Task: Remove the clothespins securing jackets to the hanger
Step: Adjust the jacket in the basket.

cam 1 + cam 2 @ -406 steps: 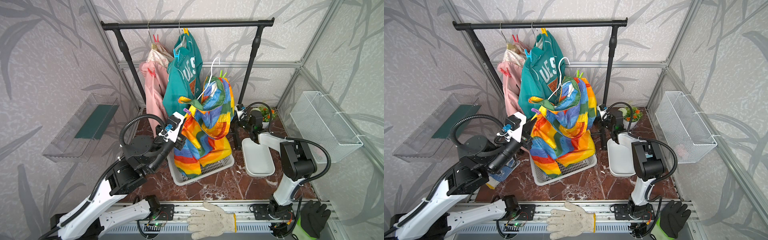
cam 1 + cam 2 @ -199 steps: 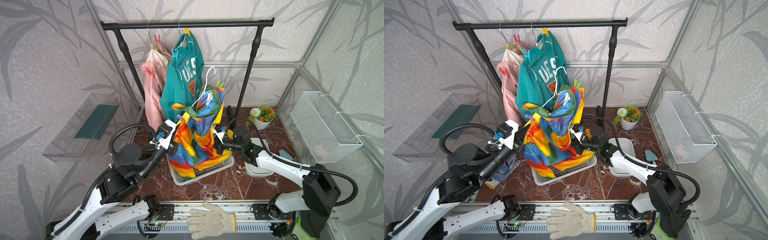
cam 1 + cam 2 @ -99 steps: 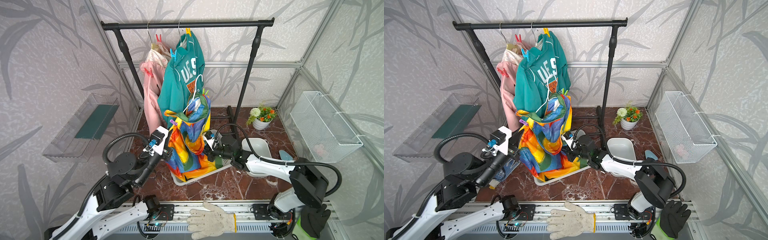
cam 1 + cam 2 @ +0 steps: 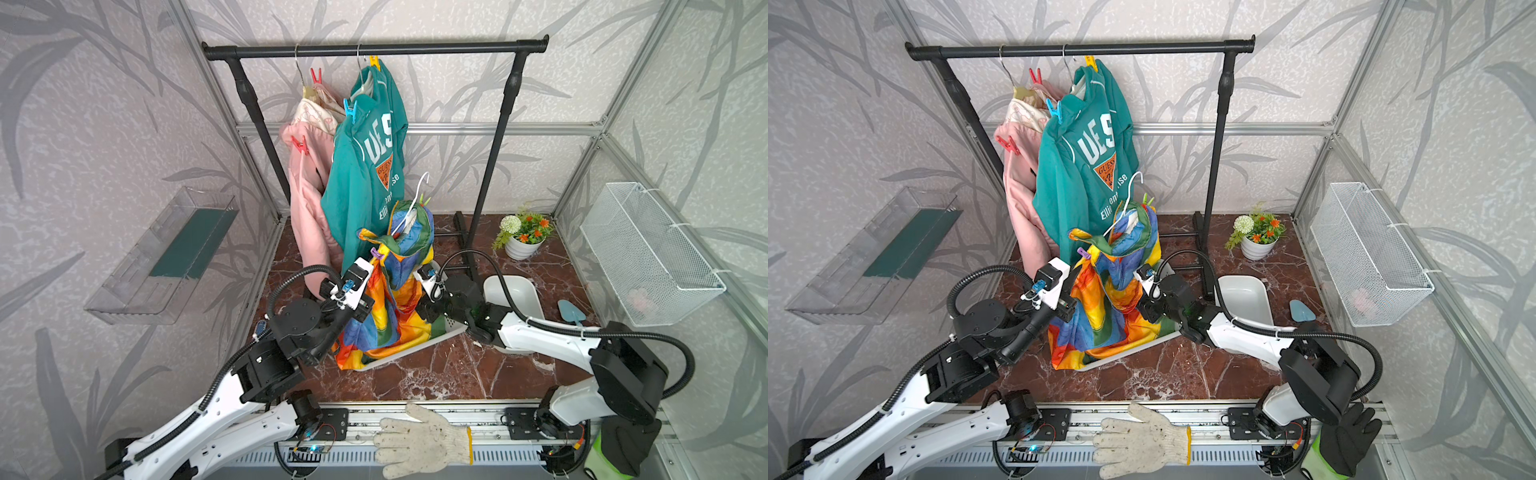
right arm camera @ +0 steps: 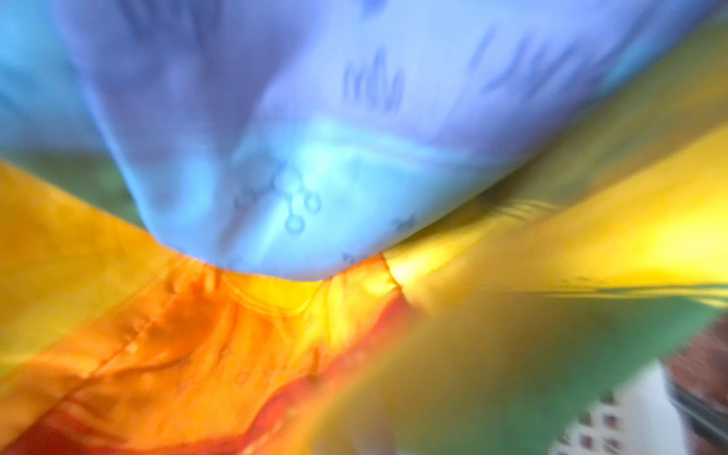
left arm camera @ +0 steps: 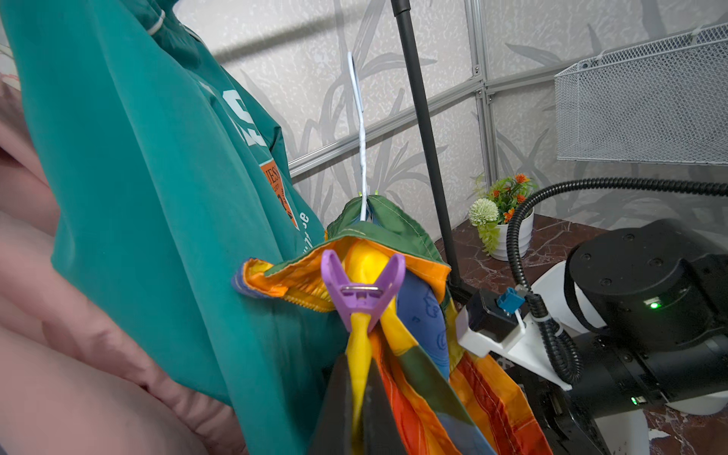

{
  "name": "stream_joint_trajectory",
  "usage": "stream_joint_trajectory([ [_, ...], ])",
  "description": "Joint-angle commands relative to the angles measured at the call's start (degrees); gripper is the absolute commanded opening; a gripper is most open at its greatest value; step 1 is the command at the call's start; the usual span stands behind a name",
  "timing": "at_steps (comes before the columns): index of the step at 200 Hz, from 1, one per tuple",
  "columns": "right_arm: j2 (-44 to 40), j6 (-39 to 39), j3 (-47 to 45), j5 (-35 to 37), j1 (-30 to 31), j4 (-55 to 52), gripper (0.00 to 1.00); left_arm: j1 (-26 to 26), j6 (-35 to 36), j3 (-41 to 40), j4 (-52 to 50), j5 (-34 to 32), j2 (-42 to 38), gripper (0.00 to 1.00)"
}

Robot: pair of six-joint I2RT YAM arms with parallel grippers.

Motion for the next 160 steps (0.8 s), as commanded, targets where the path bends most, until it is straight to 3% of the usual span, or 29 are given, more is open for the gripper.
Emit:
stream_joint_trajectory([
  [1, -3.67, -1.98, -0.64, 6.62, -0.89, -6.34, 0.76, 0.3, 0.39, -0.37, 9.14, 1.02, 0.75, 0.0],
  [26, -7.31, -0.92, -2.01, 7.98, -3.67, -9.43, 0.8, 0.3, 0.59, -0.6, 10.41, 0.9, 1.84, 0.0],
  [116, -19.58, 6.33, -2.62, -5.1, -17.76, -20.18, 0.87, 0.21, 1.73, -0.37, 5.91, -1.09, 5.06, 0.0],
  [160, -21.2, 3.11, -2.63, -6.05, -19.06, -22.31, 0.93, 0.21, 0.19, -1.32, 8.96, -4.4, 5.83, 0.0],
])
